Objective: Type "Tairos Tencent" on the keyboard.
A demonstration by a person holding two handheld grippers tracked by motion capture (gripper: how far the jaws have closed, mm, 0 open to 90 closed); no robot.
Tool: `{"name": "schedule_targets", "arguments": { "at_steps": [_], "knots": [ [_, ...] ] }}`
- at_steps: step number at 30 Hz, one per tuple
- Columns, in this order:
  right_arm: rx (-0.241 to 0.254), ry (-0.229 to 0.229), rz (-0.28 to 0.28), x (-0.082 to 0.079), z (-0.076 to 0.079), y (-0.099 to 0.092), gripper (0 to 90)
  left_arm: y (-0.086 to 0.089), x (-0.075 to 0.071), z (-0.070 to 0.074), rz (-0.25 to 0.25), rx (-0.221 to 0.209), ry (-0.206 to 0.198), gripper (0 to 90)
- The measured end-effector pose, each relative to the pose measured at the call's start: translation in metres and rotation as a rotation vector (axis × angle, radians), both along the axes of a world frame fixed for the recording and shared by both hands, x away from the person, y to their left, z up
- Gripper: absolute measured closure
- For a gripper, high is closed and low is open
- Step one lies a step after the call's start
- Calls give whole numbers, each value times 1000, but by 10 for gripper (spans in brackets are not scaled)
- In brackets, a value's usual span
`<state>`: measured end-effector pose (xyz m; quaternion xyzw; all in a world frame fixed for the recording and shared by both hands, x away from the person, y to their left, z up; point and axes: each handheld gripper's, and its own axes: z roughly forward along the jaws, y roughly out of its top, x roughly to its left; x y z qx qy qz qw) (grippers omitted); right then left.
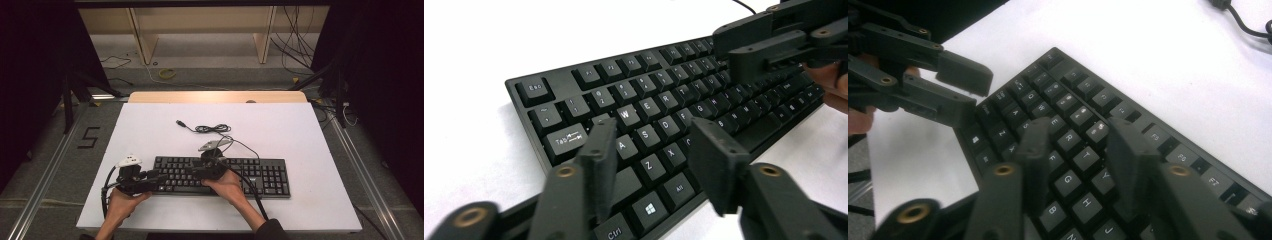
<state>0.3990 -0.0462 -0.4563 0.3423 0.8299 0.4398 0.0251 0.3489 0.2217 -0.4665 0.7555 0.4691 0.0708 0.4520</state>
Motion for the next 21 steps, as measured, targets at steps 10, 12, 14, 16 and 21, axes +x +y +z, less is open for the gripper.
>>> {"name": "schedule_targets", "arguments": {
  "at_steps": [10, 12, 14, 16, 21],
  "knots": [
    [26, -11, 11, -8, 7, -9, 525, -2, 1, 3, 12, -9, -36, 422],
    [29, -12, 9, -9, 7, -11, 497, -3, 1, 4, 15, -12, -40, 407],
    [31, -14, 12, -11, 7, -14, 479, -4, 2, 4, 16, -10, -42, 390],
    [30, -17, 11, -13, 7, -17, 456, -5, 3, 4, 16, -9, -40, 376],
    [31, -20, 8, -17, 7, -25, 424, -8, 6, 5, 23, -11, -43, 348]
  ]
}}
